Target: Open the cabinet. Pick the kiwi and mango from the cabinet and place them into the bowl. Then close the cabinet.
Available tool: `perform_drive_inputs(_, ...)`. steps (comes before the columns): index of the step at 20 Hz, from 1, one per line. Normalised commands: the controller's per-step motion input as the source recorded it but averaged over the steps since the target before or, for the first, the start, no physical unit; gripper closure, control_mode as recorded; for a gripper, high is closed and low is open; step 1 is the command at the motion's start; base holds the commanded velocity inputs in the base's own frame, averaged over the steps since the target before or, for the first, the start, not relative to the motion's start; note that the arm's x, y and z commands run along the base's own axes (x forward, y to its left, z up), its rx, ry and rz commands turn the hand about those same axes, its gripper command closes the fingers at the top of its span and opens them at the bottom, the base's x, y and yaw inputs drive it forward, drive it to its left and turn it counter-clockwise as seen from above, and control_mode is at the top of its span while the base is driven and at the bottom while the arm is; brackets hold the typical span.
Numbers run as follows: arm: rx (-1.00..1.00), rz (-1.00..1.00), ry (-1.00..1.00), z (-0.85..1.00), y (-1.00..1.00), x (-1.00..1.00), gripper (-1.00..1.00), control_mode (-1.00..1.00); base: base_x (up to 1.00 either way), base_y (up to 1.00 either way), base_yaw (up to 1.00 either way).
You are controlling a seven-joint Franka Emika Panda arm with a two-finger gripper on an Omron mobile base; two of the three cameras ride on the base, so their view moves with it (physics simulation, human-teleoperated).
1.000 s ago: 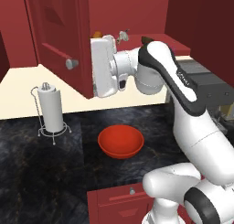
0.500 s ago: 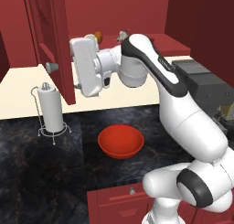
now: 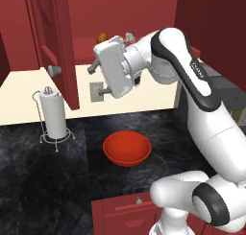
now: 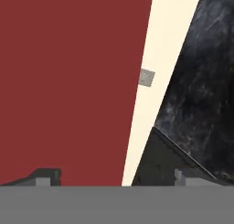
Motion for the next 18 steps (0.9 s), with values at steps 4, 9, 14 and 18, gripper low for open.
perform_drive_inputs(4,-0.32,0.0,-0.45,0.0,-0.48,-0.78,-1.0,-1.0,0.0,0.0,0.0)
perform_drive_inputs(9,-0.31,0.0,-0.48,0.0,-0.36,-0.58,-1.0,-1.0,0.0,0.0,0.0)
perform_drive_inputs(14,-0.23,-0.08,-0.44,0.01,-0.27,-0.14,-1.0,-1.0,0.0,0.0,0.0)
perform_drive_inputs(18,-0.1,-0.18,-0.26,0.1,-0.29,0.0,-1.0,-1.0,0.0,0.0,0.0)
